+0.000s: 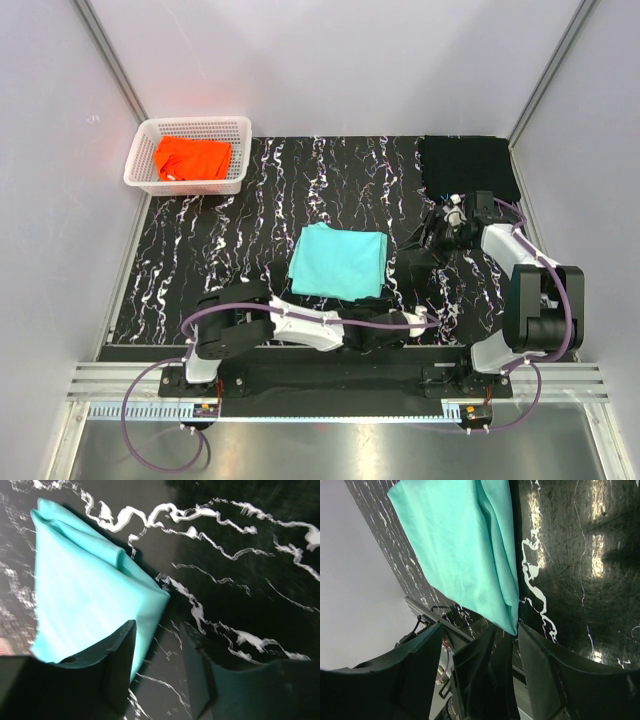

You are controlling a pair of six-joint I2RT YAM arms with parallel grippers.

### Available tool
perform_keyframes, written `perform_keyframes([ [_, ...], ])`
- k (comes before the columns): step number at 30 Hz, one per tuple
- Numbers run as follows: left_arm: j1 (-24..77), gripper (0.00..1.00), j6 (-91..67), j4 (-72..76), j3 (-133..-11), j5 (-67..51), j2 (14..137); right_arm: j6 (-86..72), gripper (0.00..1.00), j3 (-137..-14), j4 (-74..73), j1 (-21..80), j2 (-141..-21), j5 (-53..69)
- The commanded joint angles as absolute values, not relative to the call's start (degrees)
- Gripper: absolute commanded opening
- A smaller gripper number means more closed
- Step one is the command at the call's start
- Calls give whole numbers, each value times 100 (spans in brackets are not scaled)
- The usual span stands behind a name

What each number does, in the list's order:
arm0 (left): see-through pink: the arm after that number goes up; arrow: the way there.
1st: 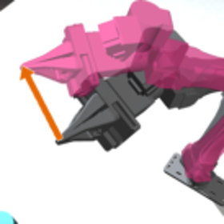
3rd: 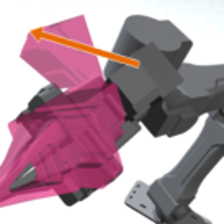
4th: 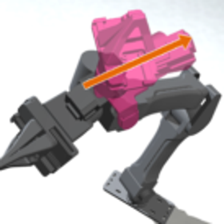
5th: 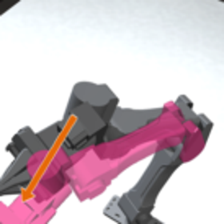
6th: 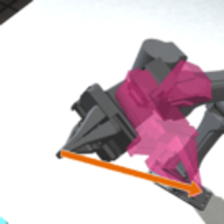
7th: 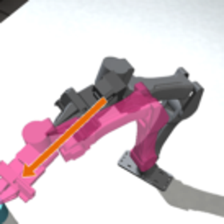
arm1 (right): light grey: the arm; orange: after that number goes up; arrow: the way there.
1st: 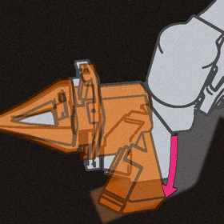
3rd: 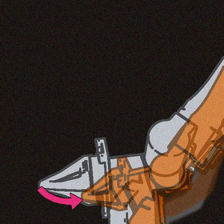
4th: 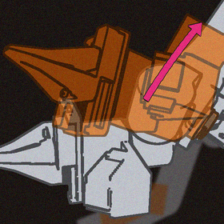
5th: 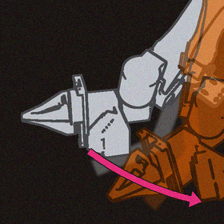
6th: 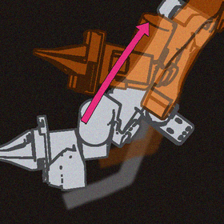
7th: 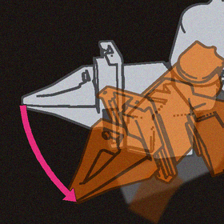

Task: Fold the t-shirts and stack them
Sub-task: Fold the tshirt, then neatly place the folded tshirt to the corner

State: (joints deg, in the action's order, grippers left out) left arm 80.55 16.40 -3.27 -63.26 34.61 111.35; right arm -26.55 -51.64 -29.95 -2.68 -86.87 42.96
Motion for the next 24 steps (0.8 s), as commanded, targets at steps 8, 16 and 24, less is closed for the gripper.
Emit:
perform_keyframes([
  [8, 7875, 20, 2329, -114, -6442, 3305, 11619, -2681, 73, -5976, -3041, -246, -9676, 4632],
  [16, 7445, 0, 2540, -149, -6583, 3033, 11110, -2575, 77, -6530, -3015, -237, -10415, 4763],
  [24, 6953, 0, 2119, -606, -6697, 2190, 9906, -2706, 83, -6978, -2918, 139, -10951, 5037],
])
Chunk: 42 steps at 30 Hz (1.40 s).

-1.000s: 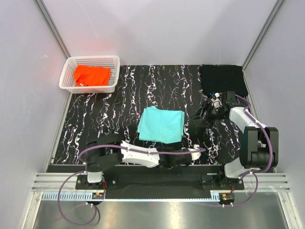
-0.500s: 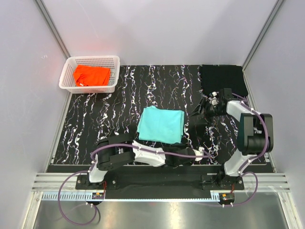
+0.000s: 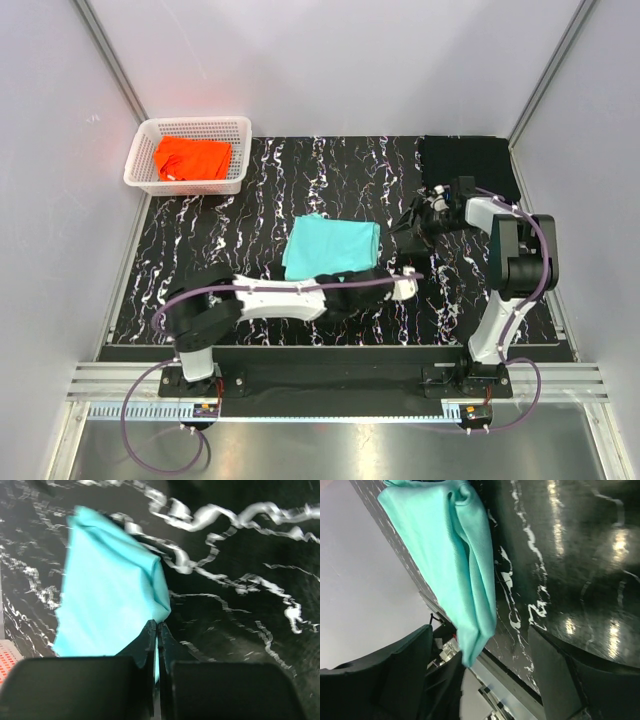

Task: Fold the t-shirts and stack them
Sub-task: Neatly place the folded tshirt to the corner

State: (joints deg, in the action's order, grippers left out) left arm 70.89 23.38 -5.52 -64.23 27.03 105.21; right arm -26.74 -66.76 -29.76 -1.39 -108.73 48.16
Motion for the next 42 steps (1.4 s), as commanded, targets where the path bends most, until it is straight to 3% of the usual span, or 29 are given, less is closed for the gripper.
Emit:
perform_keyframes([
  [1, 6926, 0, 2075, -667, -6697, 2128, 9844, -2759, 85, -7005, -2883, 184, -10986, 5045],
  [11, 6777, 0, 2136, -888, -6838, 2057, 9721, -3875, 87, -6927, -2171, 800, -11276, 5072],
  [27, 6741, 0, 2162, -958, -6847, 2065, 9536, -3445, 85, -6258, -2417, 774, -10643, 4077],
  [37, 6741, 0, 2066, -1081, -6891, 2039, 9299, -3928, 78, -6214, -1601, 1230, -11048, 3710],
  [41, 6759, 0, 1934, -1142, -6838, 1951, 9194, -4017, 52, -6371, -1397, 1230, -11214, 3385],
  [42, 6759, 4, 1768, -1290, -6855, 1890, 9176, -3991, 25, -6442, -1450, 1222, -11241, 3305],
])
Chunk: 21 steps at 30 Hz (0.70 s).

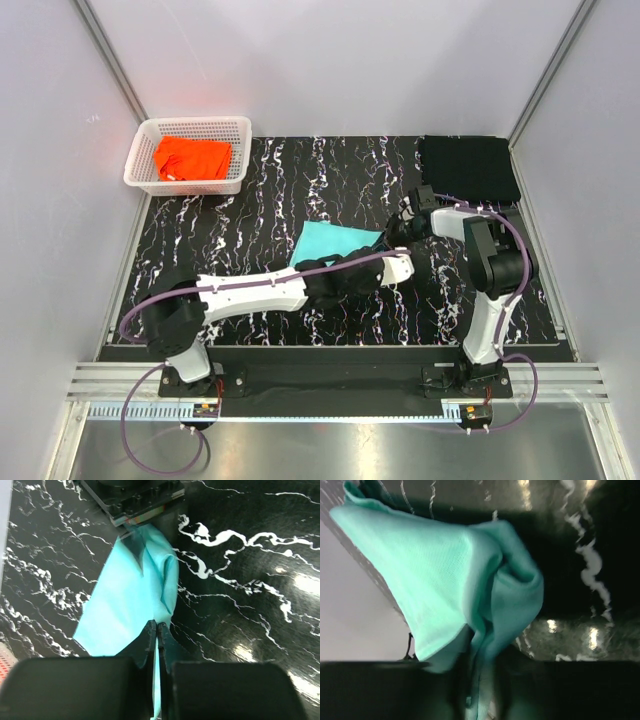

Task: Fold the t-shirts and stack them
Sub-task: Neatly place the folded tshirt to the corner

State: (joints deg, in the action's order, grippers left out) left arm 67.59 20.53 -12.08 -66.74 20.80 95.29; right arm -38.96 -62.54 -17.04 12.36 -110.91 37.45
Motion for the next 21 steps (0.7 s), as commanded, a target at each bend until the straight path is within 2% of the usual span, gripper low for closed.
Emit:
perform_keyframes([
  [1, 6750, 13, 1645, -1422, -6916, 1768, 9097, -3955, 17, -6521, -1502, 1222, -11224, 3209],
  [2, 6689, 38, 1557, -1502, -6900, 1593, 9044, -3755, 10, -6695, -1764, 1230, -11198, 2990],
  [3, 6654, 45, 1338, -1581, -6856, 1234, 8948, -3622, 3, -6793, -1914, 1230, -11154, 2875],
  [5, 6505, 56, 943, -1556, -6610, 855, 8579, -3209, 0, -7030, -2370, 1222, -10996, 2438],
  [14, 5398, 60, -544, -1319, -5231, 273, 6488, -1179, 0, -7760, -4305, 1213, -9809, 171],
  [21, 4992, 60, -1299, -1196, -4641, 26, 6020, -290, 0, -8937, -4816, 775, -10177, -422],
])
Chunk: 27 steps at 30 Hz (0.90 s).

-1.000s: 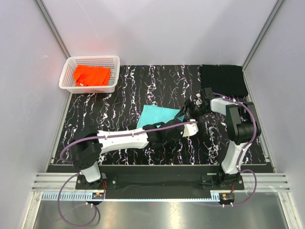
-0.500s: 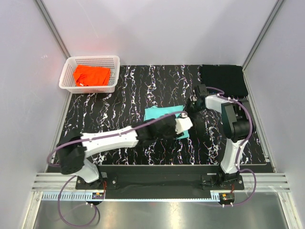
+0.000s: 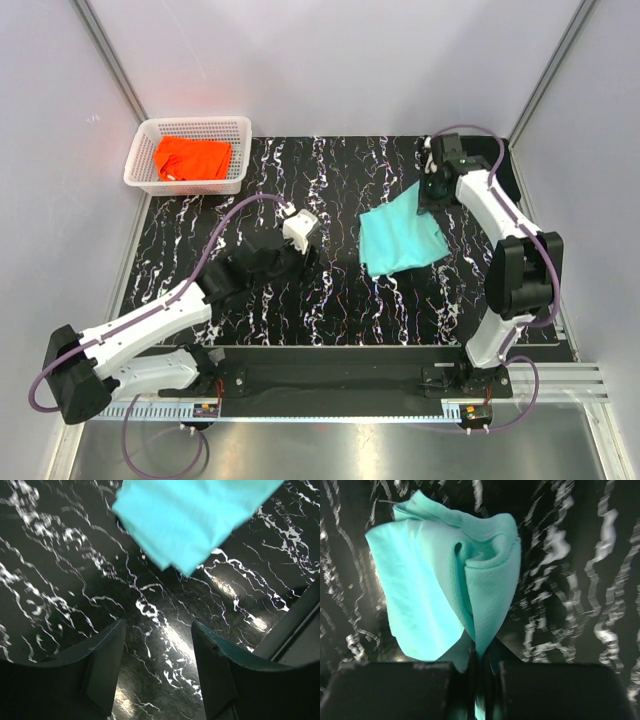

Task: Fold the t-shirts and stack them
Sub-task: Neatly place the folded tshirt to the corner

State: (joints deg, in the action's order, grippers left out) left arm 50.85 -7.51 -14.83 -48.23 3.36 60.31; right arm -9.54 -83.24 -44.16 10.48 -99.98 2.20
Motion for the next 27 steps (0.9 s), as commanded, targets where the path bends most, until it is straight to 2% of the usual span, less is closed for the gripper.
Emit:
perform_keyframes([
  [1, 4966, 60, -1353, -1187, -4588, -130, 6029, -177, 0, -9295, -4869, 565, -10369, -361],
  [7, 4843, 59, -1564, -1002, -4404, -491, 6091, 525, 0, -10799, -5036, 36, -11256, -132],
  [16, 4553, 59, -1512, -896, -4271, -888, 6170, 1230, 0, -14743, -6222, -404, -13225, -62],
  [22, 4544, 59, -1292, -1107, -4341, -756, 6214, 1379, 0, -15564, -6284, -536, -13622, -18],
  [27, 4535, 59, -1318, -1116, -4395, -782, 6319, 1485, 0, -15566, -6118, -606, -13606, -35],
])
